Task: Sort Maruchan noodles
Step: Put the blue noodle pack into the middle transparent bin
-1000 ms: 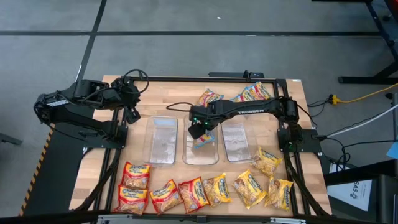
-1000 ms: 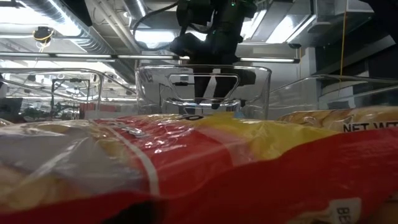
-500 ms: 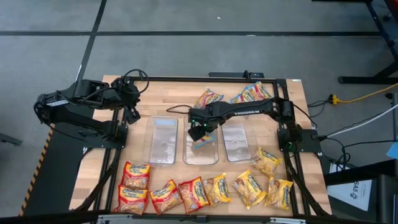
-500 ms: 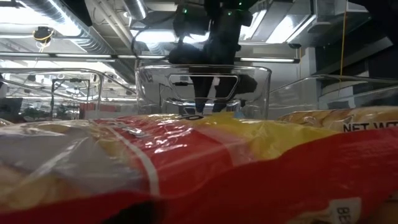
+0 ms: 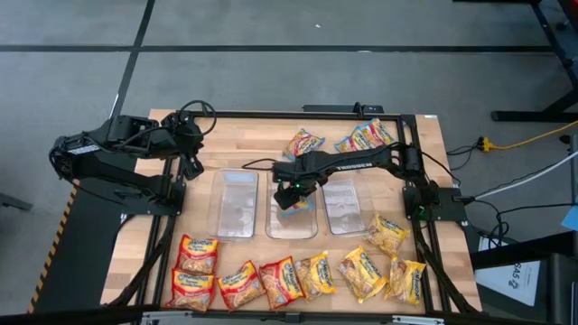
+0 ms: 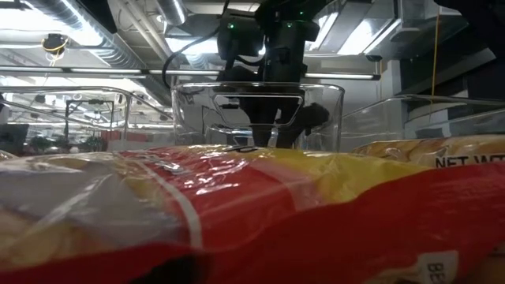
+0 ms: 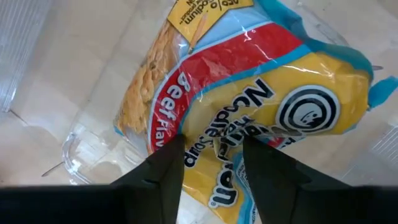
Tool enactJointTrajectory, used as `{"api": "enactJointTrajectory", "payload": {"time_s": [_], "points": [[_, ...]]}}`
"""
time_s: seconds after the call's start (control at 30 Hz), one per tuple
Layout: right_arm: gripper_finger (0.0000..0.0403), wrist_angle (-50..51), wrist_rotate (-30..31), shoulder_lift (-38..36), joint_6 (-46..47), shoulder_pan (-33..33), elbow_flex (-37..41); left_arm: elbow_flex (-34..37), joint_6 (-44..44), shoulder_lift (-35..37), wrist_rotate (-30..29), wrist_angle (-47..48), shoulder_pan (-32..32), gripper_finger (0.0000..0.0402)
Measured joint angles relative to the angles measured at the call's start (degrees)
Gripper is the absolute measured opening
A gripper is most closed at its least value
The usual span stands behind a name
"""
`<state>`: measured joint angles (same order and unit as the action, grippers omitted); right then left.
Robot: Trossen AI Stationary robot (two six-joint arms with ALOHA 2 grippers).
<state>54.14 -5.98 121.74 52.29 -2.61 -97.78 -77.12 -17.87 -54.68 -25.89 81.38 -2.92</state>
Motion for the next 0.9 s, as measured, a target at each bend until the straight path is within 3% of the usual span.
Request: {"api": "enactJointTrajectory", "payload": {"time_s": [0.33,0.6,0.9], "points": [[0.0011,-0.01,-0.93,0.04,-1.65,-0.04,0.00,0.00,-0.02,-0.01,0.00,0.00,0.00,0.0000],[0.0003,0.80,-2.43,-0.01,-5.00,0.00,-2.52,0.00,-0.07,-0.02,0.00,0.00,-0.01,0.0000],[0.0002,10.70,-1.24,-0.03,-11.51,0.04,-11.53,0.00,-0.04,0.00,0.00,-0.02,-0.02,0.0000]]}}
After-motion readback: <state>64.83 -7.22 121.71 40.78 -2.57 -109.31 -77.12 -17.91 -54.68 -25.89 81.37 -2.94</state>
